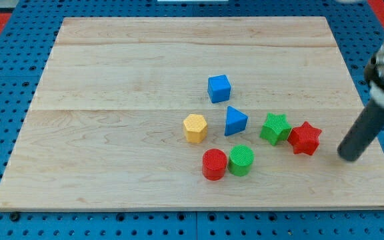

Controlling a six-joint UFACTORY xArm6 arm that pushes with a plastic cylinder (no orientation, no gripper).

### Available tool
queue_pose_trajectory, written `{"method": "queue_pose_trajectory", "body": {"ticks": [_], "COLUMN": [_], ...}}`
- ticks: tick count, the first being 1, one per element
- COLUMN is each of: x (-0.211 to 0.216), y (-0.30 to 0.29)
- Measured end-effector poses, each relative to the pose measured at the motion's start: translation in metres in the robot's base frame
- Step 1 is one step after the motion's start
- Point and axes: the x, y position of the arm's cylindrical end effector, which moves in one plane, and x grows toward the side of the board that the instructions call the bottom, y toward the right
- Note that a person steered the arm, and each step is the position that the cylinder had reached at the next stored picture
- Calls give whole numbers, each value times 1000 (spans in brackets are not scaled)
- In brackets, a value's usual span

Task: Move the green star diagonally to the top right side of the blue cube

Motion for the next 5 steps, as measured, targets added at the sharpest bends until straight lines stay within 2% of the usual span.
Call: {"method": "queue_pose_trajectory", "body": {"ticks": [1,2,3,4,5], "x": [-34,-81,-97,-82,-100], "y": [-95,-95,-117,-133,-110]}}
